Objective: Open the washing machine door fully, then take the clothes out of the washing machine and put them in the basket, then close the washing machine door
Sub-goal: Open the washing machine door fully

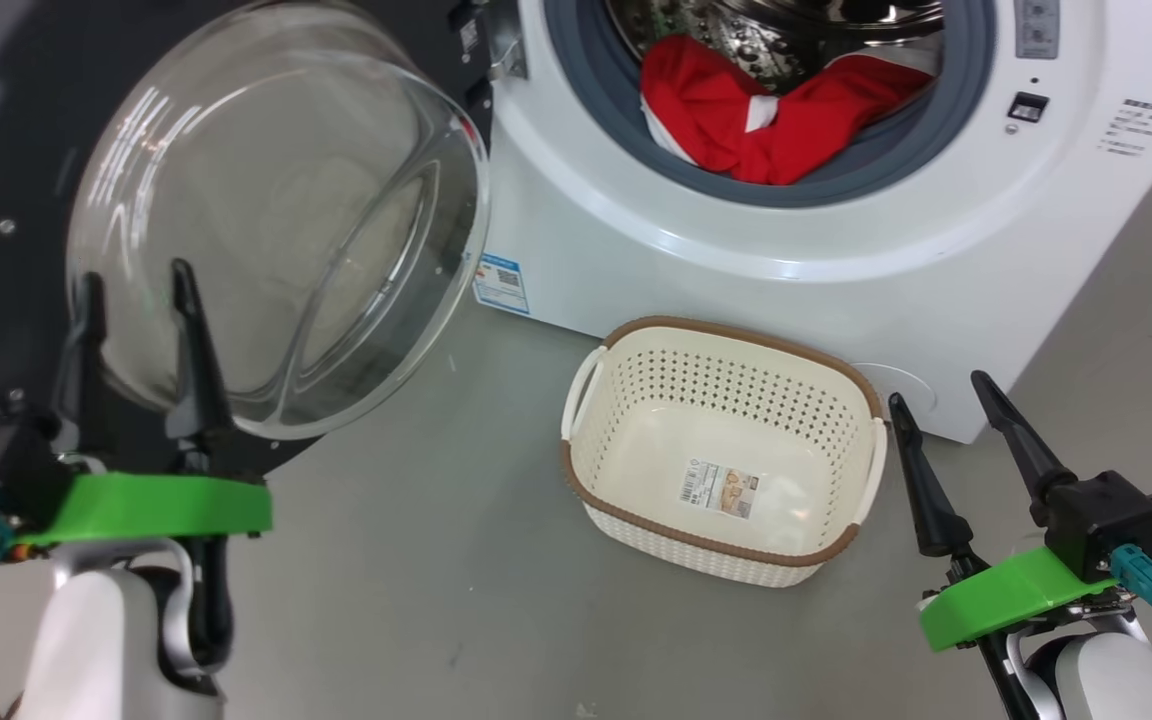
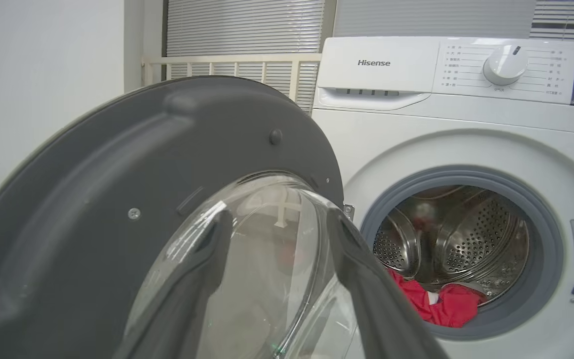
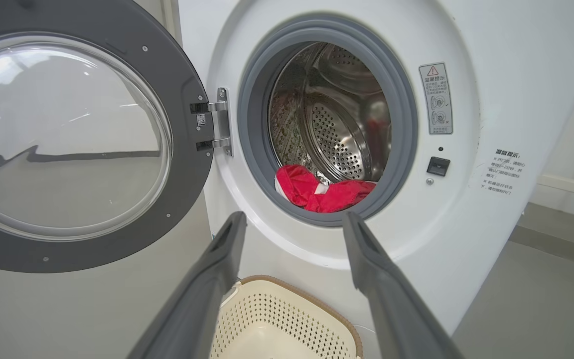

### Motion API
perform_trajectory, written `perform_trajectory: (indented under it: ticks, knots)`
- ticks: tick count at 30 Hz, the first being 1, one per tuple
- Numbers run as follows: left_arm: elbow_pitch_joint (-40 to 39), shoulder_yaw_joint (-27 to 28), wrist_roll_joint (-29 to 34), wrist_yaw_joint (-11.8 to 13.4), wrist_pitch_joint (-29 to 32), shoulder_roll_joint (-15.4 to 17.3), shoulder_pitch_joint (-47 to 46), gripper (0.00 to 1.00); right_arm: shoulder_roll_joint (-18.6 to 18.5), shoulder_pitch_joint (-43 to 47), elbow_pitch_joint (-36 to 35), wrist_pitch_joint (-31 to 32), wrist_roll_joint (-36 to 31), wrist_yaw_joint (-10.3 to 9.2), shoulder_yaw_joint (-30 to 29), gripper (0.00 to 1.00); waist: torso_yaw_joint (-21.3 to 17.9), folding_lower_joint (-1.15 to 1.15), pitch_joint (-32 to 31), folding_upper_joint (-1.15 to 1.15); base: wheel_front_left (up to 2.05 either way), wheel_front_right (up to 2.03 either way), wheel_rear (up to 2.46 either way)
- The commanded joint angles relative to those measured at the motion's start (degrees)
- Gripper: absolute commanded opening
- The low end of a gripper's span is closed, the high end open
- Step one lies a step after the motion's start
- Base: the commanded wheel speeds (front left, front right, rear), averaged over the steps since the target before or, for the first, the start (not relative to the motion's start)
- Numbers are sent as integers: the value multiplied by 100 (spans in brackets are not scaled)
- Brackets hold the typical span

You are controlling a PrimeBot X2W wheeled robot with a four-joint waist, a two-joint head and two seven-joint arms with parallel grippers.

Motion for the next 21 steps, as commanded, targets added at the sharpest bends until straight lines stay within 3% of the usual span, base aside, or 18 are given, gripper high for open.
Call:
perform_trajectory:
  ticks: [1,6,21]
  knots:
    - [-259,29,-68,-82,-44,129,10,100,9,-63,-112,-81,-14,35,70,100,-120,0,-6,0,0,0,0]
    - [-786,-91,-26,-132,-44,111,95,100,9,-100,-116,-191,-25,35,-64,100,-323,0,66,0,0,0,0]
    - [-849,-475,-187,-444,-44,107,562,100,9,-99,-86,-474,-36,35,-242,100,-1138,0,122,0,0,0,0]
